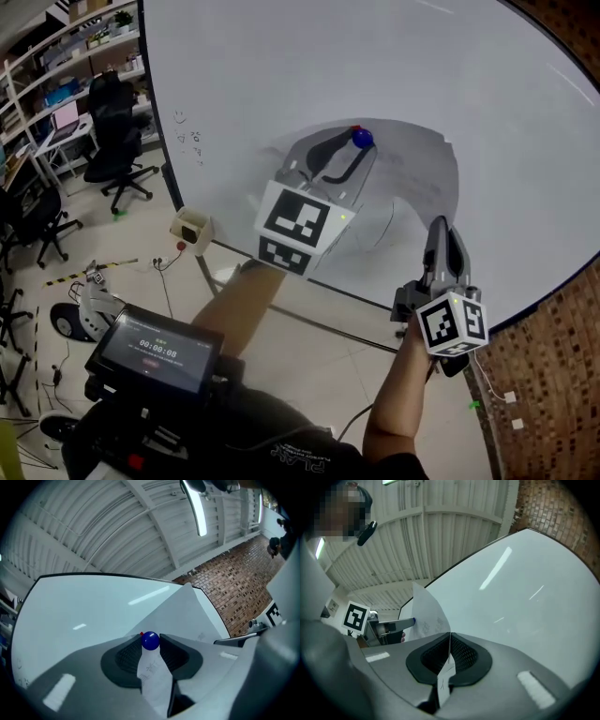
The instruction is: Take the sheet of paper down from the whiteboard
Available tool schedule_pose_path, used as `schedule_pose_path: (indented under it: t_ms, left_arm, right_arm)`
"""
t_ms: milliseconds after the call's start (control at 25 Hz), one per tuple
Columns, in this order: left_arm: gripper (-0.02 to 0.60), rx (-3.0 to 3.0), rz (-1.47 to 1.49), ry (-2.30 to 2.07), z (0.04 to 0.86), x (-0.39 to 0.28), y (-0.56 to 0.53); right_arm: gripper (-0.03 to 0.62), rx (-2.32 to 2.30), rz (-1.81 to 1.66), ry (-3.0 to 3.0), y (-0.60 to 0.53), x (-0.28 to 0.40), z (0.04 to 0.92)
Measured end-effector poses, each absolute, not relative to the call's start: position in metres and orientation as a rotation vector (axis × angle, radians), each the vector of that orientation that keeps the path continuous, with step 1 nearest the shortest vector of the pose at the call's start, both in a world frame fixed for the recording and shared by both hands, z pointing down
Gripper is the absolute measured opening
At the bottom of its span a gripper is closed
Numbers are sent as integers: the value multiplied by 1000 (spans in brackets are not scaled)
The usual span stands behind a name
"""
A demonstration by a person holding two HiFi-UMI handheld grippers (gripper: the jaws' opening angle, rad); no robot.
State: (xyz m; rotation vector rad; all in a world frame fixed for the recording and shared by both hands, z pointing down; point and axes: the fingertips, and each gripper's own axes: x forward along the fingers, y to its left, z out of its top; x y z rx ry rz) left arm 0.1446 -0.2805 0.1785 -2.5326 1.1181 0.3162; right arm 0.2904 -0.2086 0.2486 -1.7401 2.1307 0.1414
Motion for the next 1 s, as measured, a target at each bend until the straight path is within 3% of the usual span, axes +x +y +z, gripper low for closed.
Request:
schedule_pose_path:
  t_ms: [200,400,560,1000]
  left_arm:
    - [120,-2662,348,1064,237,96,-275]
    - [121,-2736,371,1013,277,91,-252]
    - [120,-2820,384,1034,322,42,-240]
    - [121,-2869,171,1068,394,-43,-234]
  right_arm:
    - [12,-1914,161,2111,-201,246,290]
    - [12,-2087,170,2064,-180,253,325]
    - [12,-2222,148,2028,-161,226,354]
    - [12,-2465,108,1947,-121,159,403]
